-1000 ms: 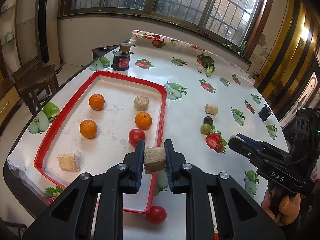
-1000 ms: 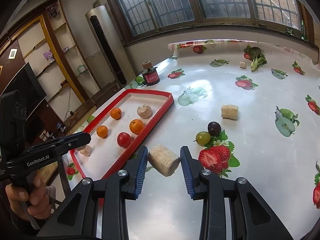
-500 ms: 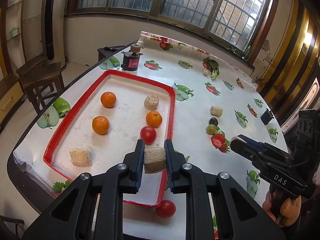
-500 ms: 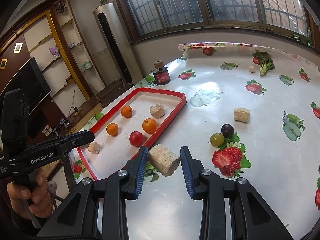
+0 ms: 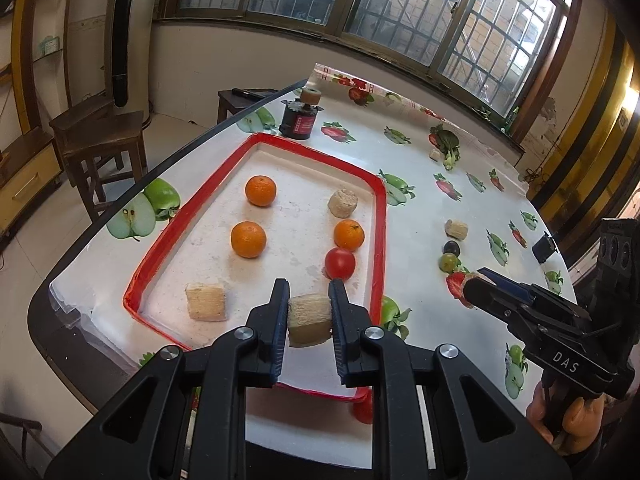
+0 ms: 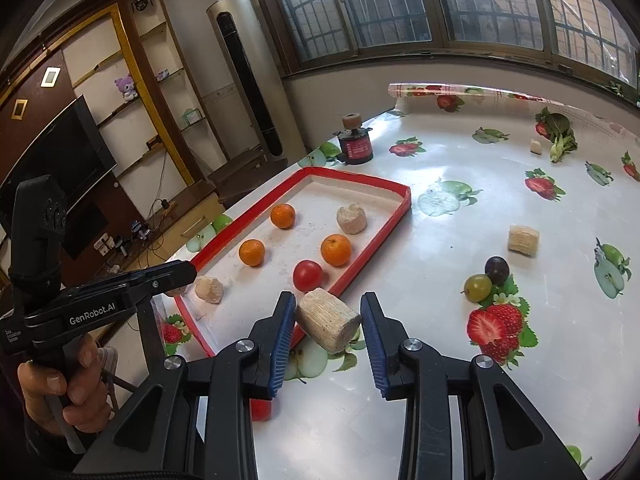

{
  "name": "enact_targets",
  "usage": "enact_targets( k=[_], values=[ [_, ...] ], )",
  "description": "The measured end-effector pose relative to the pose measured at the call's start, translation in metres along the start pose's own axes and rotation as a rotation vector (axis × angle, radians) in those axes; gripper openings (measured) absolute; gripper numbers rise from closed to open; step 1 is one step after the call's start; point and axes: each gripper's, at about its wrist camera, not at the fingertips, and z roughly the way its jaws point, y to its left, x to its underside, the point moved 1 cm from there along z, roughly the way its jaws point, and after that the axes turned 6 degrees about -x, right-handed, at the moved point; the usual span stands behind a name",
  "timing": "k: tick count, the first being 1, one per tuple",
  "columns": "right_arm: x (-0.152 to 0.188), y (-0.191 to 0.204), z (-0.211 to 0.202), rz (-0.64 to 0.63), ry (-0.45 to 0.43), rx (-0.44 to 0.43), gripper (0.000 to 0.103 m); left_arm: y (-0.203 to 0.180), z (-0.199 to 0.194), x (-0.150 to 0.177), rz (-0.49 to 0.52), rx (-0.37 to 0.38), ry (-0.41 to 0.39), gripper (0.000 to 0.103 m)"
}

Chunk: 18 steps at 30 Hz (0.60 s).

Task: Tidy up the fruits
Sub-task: 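Carry the beige cube and beige cylinder over the red-rimmed tray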

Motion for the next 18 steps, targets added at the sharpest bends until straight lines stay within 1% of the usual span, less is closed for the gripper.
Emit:
enact_targets(
  k=[11, 18],
  values=[
    [-0.025, 0.014, 0.044, -0.022, 0.042, -0.043, 0.034, 0.005, 0.017, 0.012, -0.013, 0.023, 0.057, 0.017],
    [-0.046, 0.014, 0.081, -0.015, 0.071, -0.063, 0.034, -0.003, 0.034, 0.015, -0.003, 0.051, 0.099, 0.017]
  ],
)
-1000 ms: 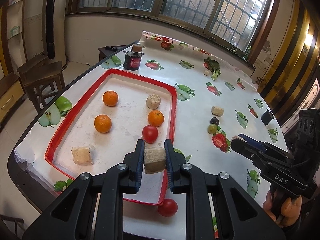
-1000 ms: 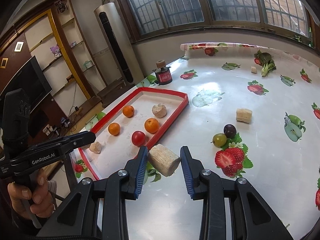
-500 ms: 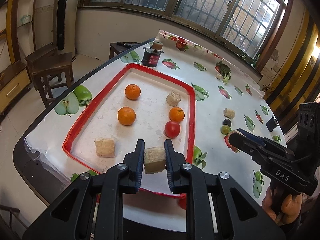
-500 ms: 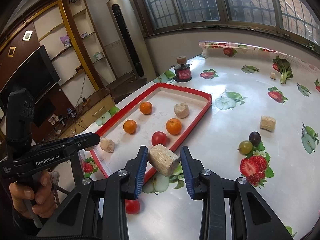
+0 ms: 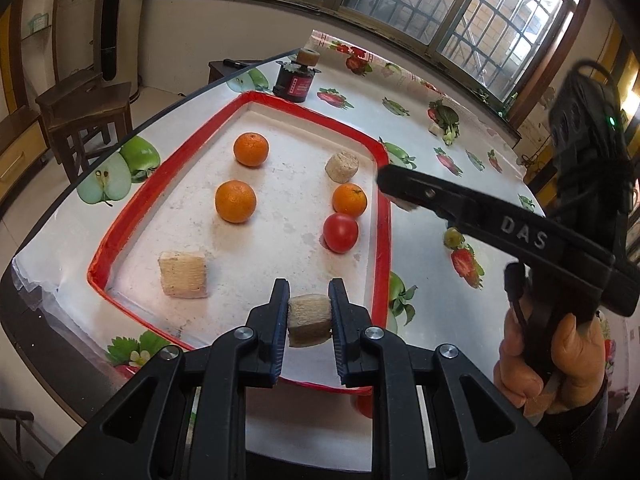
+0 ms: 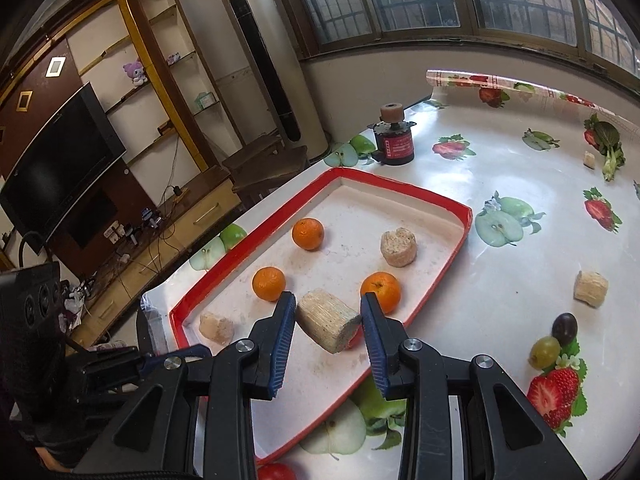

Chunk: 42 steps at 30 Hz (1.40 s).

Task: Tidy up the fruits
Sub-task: 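Carry the beige cube and beige cylinder over the red-rimmed tray, then open both grippers to release the cube and cylinder into the tray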

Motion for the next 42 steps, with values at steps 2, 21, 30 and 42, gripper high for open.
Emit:
enact_targets(
  k=[2, 21, 30, 42],
  values=[
    [-0.008, 0.001, 0.014, -0.008, 0.017, -0.005, 0.034, -0.003, 0.007, 0.001, 0.004, 0.006, 0.017, 0.017],
    [-0.018, -0.002, 0.127, -0.076, 0.207, -0.018, 0.037, -0.004, 0.051, 0.005, 0.015, -0.010, 0.101, 0.018],
    [-0.024, -0.002, 0.095, -0.063, 0.143, -0.035, 0.042, -0.005, 0.037, 0.002, 0.006, -0.026, 0.073, 0.035],
    [-0.004, -0.019, 0.005, 0.001, 0.029, -0.016, 0.045, -0.027, 0.006, 0.008, 0.072, -0.007, 0.032, 0.035]
  ],
)
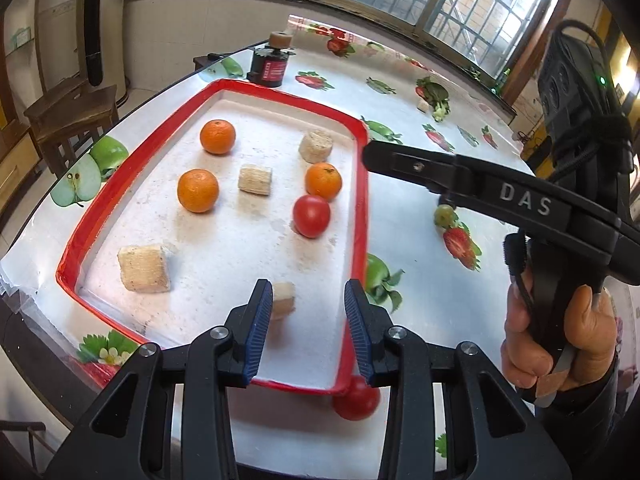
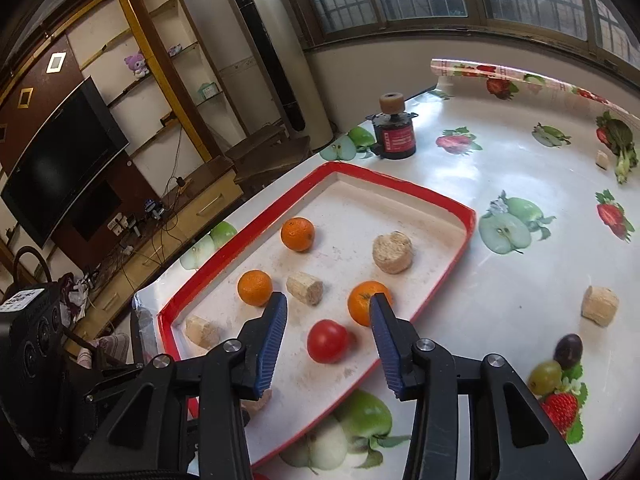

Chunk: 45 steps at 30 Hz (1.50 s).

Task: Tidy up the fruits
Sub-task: 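Open both grippers to release the cube and cylinder into the tray, then move the left gripper to the red tomato beside the tray while the right approaches the green plum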

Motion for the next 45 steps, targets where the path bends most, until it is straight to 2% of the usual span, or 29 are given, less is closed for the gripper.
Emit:
enact_targets(
  k=[13, 27, 31, 34, 43, 45],
  values=[
    [0.046, -0.046, -0.067, 0.108, -0.057, 0.077, 0.048, -0.033, -0.017, 0.022, 0.082, 0.030, 0.008, 0.035],
    [0.076, -0.081, -0.107, 0.176, -0.098, 0.147, 0.048, -0.046, -0.029, 0.052, 0.109, 0.025, 0.026, 0.035],
    [0.079, -0.089, -0.111, 0.184, -0.102, 0.164, 0.048, -0.039, -0.030, 0.063, 0.066, 0.018, 0.030, 0.035],
    [0.080, -0.096, -0.107, 0.192, -0.098, 0.174, 0.048, -0.037, -0.021, 0.068, 0.044, 0.029, 0.065, 0.035],
    [0.078, -0.113, -0.078, 0.223, -0.060, 0.178, 0.048, -0.041, 0.004, 0.065, 0.038, -0.046, 0.081, 0.035],
    [0.076, -0.117, -0.071, 0.229, -0.052, 0.187, 0.048, -0.036, 0.013, 0.062, 0.022, -0.042, 0.098, 0.034]
  ],
)
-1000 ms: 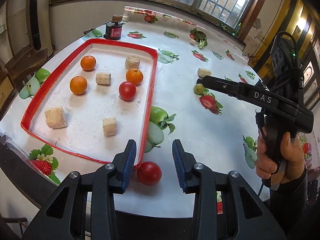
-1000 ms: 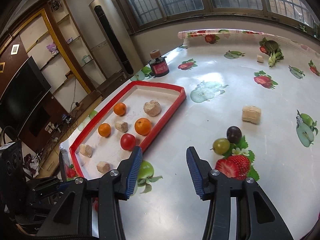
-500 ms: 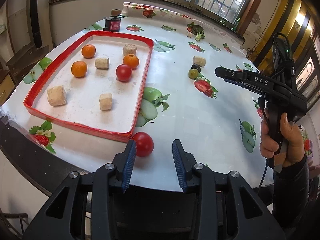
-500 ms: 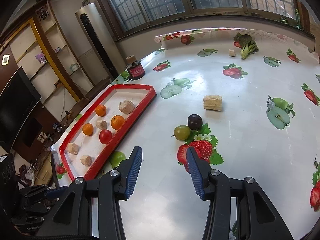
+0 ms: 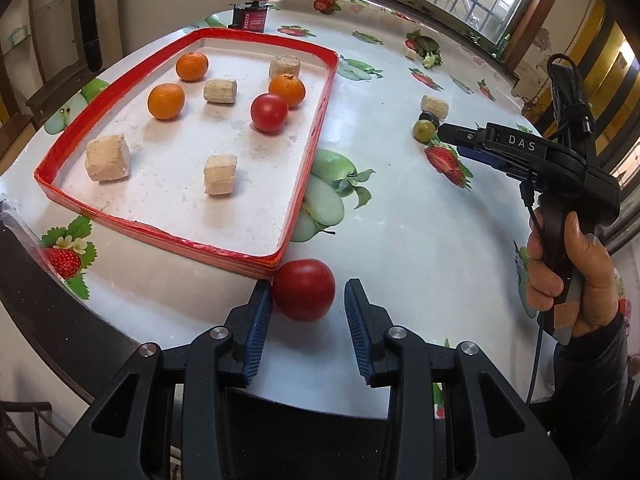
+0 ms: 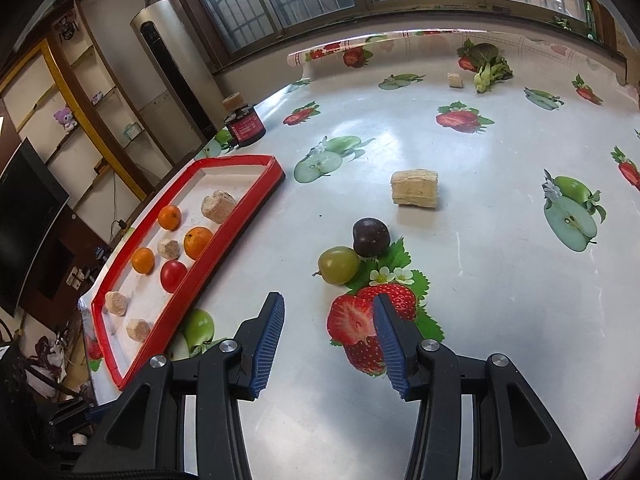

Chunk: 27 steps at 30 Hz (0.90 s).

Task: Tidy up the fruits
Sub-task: 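Move the left gripper to the red tomato beside the tray while the right approaches the green plum, then grasp the red tomato with the left gripper while the right gripper grasps the green plum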

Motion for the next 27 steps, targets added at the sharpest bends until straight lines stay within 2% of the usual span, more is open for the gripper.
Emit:
enact_targets(
  k=[2, 8, 13, 14, 15, 16, 21, 27],
  values=[
    [-0.003, -0.003, 0.008, 0.007, 0.005, 0.016, 0.048, 0.001, 0.002, -0.003, -0.011, 0.015, -0.007, 0.035],
    [-0.018, -0.004, 0.030, 0.002, 0.022, 0.058, 0.048, -0.011, 0.007, -0.006, 0.050, -0.026, -0.037, 0.035],
    [-0.022, 0.009, 0.044, -0.049, 0.039, 0.101, 0.048, -0.007, 0.008, -0.006, 0.037, 0.014, -0.036, 0.029],
    [-0.020, 0.012, 0.045, -0.062, 0.044, 0.101, 0.041, -0.007, 0.008, -0.006, 0.037, 0.017, -0.036, 0.029],
    [-0.018, 0.013, 0.046, -0.066, 0.056, 0.091, 0.029, -0.006, 0.007, -0.005, 0.039, 0.021, -0.034, 0.029],
    [-0.014, 0.014, 0.047, -0.066, 0.066, 0.094, 0.025, -0.007, 0.007, -0.005, 0.039, 0.031, -0.030, 0.029],
    [0.001, 0.017, 0.031, -0.062, 0.040, 0.067, 0.025, -0.016, -0.001, -0.001, 0.054, 0.067, -0.023, 0.029],
    [0.005, 0.025, 0.000, -0.068, -0.002, 0.030, 0.025, -0.022, -0.020, -0.006, 0.063, 0.087, -0.058, 0.029]
  ],
)
